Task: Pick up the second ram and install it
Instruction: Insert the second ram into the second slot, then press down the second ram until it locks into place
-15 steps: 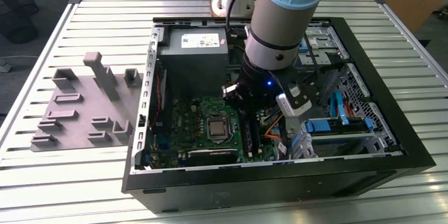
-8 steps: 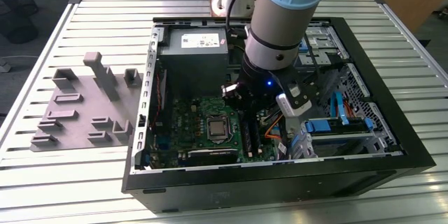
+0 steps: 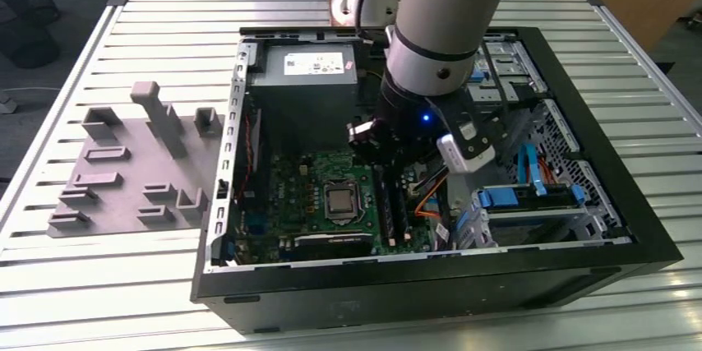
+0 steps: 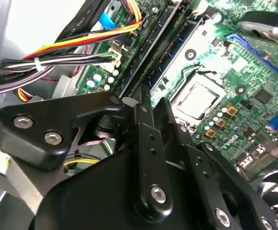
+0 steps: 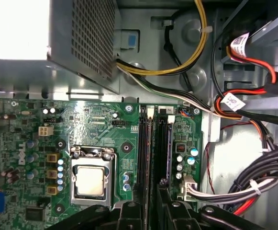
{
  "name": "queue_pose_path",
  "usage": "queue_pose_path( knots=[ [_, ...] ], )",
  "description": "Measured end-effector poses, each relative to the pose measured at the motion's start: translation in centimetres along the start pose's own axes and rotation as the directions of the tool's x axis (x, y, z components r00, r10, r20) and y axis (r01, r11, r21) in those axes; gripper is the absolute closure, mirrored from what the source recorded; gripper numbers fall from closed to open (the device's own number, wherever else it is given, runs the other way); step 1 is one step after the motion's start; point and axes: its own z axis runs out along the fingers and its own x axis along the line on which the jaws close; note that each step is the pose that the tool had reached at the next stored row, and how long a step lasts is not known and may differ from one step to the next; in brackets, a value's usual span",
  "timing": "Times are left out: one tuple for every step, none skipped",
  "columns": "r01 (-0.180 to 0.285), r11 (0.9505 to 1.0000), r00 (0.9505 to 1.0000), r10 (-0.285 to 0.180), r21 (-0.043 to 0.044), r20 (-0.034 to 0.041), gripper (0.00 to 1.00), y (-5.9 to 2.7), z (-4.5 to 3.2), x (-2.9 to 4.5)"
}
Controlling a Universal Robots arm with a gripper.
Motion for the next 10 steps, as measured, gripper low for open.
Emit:
queue_pose_path(
  knots=[
    [0.0, 1.0, 1.0, 0.0, 0.0001, 0.0, 0.75, 0.0, 0.0, 0.0],
    [0.0, 1.0, 1.0, 0.0, 0.0, 0.0, 0.75, 0.0, 0.0, 0.0],
    [0.0, 1.0, 1.0, 0.0, 0.0, 0.0, 0.81, 0.0, 0.0, 0.0],
    [0.0, 1.0, 1.0, 0.0, 0.0001, 0.0, 0.88, 0.0, -0.01, 0.0],
    [0.0, 1.0, 1.0, 0.0, 0.0003, -0.0001, 0.88, 0.0, -0.02, 0.0],
    [0.0, 1.0, 1.0, 0.0, 0.0002, 0.0, 0.89, 0.0, -0.01, 0.0],
    [0.0, 1.0, 1.0, 0.0, 0.0001, 0.0, 0.89, 0.0, -0.01, 0.0],
    [0.0, 1.0, 1.0, 0.0, 0.0001, 0.0, 0.89, 0.0, -0.01, 0.0],
    [0.0, 1.0, 1.0, 0.0, 0.0002, 0.0, 0.89, 0.0, -0.01, 0.0],
    [0.0, 1.0, 1.0, 0.0, 0.0003, -0.0001, 0.89, 0.0, 0.0, 0.0]
  ],
)
